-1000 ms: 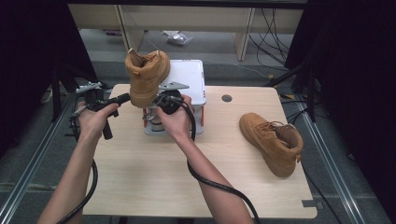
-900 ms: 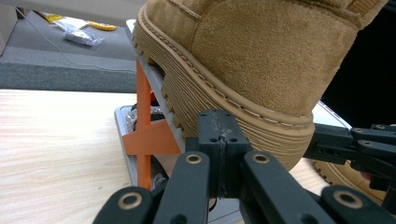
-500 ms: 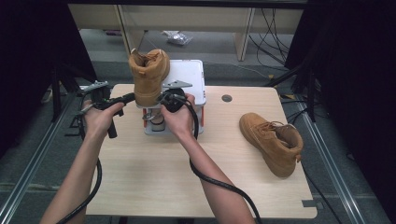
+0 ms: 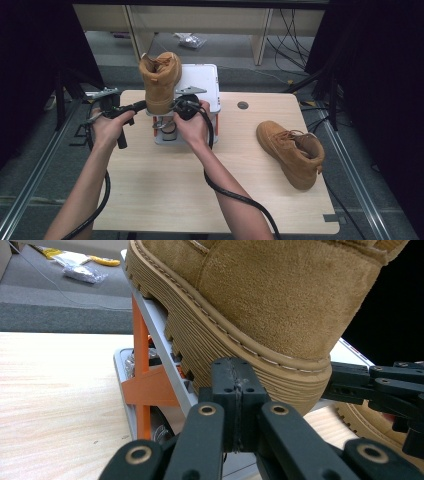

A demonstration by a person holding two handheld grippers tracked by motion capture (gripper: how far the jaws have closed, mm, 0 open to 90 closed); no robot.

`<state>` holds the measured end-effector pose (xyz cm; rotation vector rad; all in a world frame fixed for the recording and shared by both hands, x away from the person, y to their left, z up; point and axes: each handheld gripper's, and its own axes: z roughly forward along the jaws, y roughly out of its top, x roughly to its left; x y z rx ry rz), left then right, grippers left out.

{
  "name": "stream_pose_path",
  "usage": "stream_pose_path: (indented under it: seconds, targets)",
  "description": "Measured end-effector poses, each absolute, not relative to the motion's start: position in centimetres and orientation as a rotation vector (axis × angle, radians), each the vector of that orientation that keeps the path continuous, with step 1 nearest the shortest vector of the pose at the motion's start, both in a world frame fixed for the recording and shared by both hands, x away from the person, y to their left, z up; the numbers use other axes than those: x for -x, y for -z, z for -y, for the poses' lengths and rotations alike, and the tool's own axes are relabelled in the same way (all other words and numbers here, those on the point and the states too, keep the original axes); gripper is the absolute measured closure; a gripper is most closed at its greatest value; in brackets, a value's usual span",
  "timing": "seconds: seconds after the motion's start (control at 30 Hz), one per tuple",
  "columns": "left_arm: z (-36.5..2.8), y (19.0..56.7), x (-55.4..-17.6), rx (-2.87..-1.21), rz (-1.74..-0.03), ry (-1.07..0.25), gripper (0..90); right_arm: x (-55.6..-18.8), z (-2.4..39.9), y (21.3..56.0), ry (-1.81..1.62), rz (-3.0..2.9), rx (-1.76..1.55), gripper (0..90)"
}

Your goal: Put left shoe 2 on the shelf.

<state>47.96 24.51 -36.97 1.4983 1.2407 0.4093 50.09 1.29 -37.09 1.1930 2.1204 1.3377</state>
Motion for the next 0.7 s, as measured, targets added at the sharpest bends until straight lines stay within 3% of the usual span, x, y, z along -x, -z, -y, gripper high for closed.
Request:
stream_pose_path:
  seconds: [0.27, 0.7]
  targets:
    - [-25.4, 37.1, -47.1, -1.499, -1.253, -0.453, 78.4, -49.7, 0.4, 36.6, -1.346, -2.072, -1.185, 78.6]
    - [-27.6, 38.2, -44.4, -1.460, -1.255, -0.424, 63.1, -48.8, 6.6, 36.4, -1.285, -1.996, -1.219, 60.0]
